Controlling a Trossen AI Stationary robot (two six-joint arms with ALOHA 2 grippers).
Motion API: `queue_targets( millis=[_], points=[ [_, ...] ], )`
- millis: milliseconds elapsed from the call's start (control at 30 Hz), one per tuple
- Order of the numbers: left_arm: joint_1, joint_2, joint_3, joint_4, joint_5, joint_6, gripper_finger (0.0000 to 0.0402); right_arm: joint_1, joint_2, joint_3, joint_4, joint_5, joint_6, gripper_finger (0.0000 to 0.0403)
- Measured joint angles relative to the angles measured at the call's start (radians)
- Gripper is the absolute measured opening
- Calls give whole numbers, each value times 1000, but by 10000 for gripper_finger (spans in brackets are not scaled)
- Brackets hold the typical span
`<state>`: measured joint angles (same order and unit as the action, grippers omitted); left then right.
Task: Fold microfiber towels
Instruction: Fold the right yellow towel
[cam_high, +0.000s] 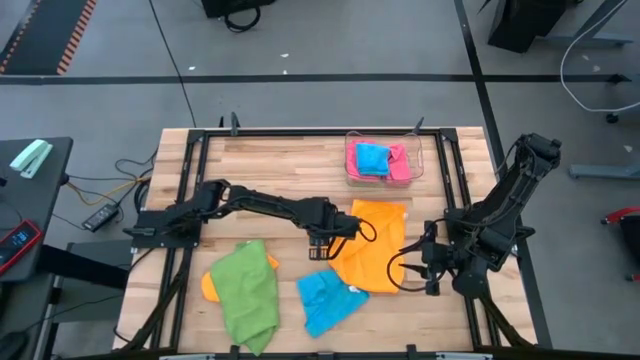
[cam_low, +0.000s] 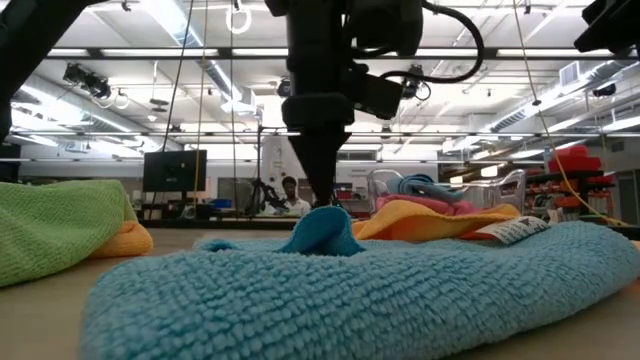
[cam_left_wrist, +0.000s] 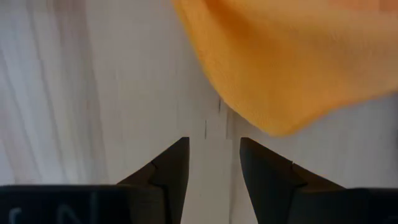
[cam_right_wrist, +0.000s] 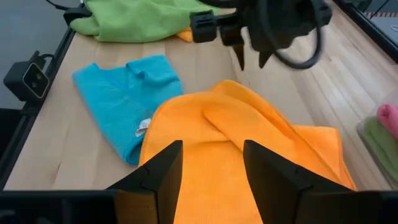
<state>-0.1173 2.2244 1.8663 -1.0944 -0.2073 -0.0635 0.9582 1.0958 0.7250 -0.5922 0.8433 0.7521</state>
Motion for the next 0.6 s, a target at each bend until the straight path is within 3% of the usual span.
queue_targets(
  millis=[233, 600],
  points=[
    [-28, 1, -61, 7, 29, 129, 163, 0, 0, 0, 20, 22, -11, 178],
    [-56, 3, -127, 161, 20, 100, 212, 0, 0, -1, 28, 25, -18, 178]
  ],
)
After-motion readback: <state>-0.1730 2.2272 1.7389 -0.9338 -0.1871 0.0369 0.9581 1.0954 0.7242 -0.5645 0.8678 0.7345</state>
